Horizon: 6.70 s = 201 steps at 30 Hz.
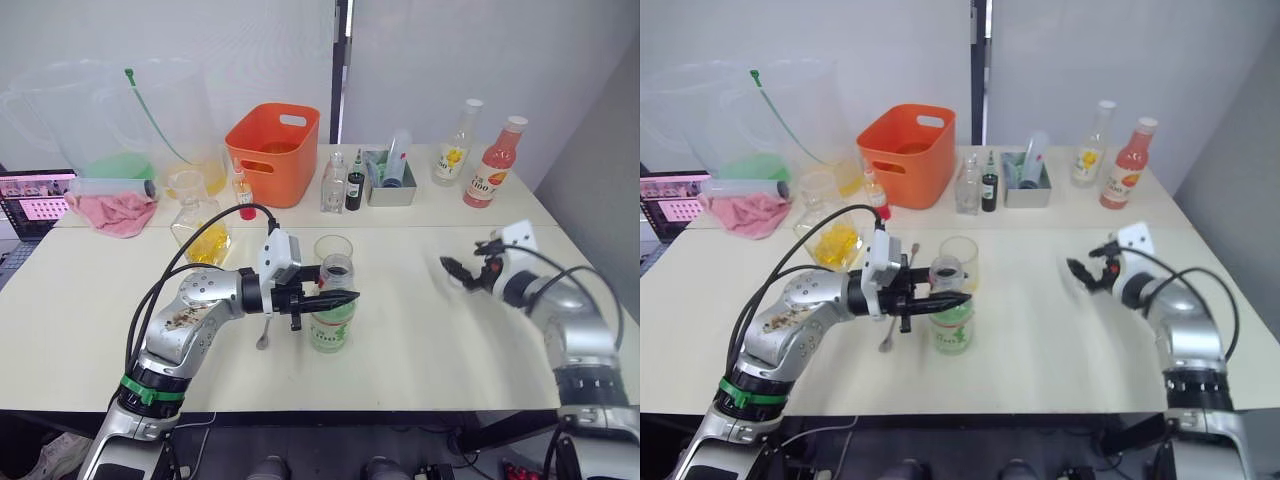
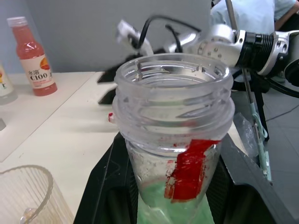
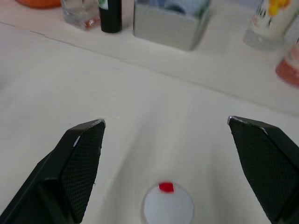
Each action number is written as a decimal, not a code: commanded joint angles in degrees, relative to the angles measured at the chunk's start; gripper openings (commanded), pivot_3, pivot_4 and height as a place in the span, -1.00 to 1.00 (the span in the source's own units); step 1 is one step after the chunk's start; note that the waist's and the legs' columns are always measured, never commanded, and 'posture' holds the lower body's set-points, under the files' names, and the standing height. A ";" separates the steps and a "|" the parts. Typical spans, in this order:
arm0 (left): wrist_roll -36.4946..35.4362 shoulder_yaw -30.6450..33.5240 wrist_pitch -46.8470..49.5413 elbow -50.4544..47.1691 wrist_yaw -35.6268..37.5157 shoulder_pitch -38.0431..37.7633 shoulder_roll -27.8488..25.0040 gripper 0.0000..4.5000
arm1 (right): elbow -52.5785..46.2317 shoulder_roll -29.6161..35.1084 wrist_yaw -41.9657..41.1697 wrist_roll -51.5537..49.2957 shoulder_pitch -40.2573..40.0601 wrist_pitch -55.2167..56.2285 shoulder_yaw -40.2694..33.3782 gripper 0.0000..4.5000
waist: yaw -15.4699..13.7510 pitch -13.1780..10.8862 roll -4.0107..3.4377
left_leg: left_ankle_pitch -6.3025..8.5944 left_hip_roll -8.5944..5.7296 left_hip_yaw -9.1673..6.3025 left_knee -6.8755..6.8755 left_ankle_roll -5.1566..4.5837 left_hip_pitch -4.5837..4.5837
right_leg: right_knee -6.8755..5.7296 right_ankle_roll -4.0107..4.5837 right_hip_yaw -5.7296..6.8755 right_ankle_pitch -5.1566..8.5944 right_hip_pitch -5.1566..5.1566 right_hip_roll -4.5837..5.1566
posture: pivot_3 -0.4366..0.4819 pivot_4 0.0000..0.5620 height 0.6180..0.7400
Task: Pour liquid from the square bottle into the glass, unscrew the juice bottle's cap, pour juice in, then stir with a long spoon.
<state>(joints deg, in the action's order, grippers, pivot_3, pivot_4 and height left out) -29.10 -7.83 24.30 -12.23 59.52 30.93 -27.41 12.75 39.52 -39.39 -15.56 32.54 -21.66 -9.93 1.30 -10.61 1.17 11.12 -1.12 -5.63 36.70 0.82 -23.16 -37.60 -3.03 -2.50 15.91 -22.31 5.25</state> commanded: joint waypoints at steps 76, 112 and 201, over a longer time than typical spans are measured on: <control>53.54 -10.36 -52.46 63.64 -37.75 36.48 2.14 -0.37 | -52.00 4.51 1.38 -32.35 -27.90 -19.80 -9.09 0.98 | -0.44 -0.26 0.33 | 0.02 -0.19 -0.11 0.33 -0.05 -0.98 | -0.41 -0.07 0.06 -0.04 -0.92 0.09 | -0.05 -0.47 1.00; 67.92 -17.35 -57.92 60.43 -50.13 34.73 -0.77 -0.37 | -51.40 5.83 0.79 -31.69 -30.42 -17.83 -10.34 0.98 | -0.39 -0.26 0.33 | 0.02 -0.20 -0.11 0.37 -0.05 -0.99 | -0.46 -0.07 0.06 -0.04 -0.92 0.10 | -0.05 -0.47 1.00; -0.38 50.06 21.24 -10.73 -29.18 -17.36 -13.23 -0.37 | -18.89 6.90 -28.75 -20.51 1.29 -14.27 10.07 0.98 | 0.41 -0.23 0.33 | 0.03 -0.02 -0.07 0.71 -0.04 -0.69 | -0.88 -0.04 -0.03 -0.07 -0.84 0.01 | -0.05 -0.47 1.00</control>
<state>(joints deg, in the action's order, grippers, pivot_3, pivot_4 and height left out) -30.10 39.58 48.85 -23.38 31.15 12.95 -39.04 -4.47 46.41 -67.99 -35.84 32.68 -35.68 0.79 1.70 -10.84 1.50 11.15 -1.14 -5.70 37.41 0.79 -23.85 -38.47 -3.06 -2.53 15.84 -23.15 5.27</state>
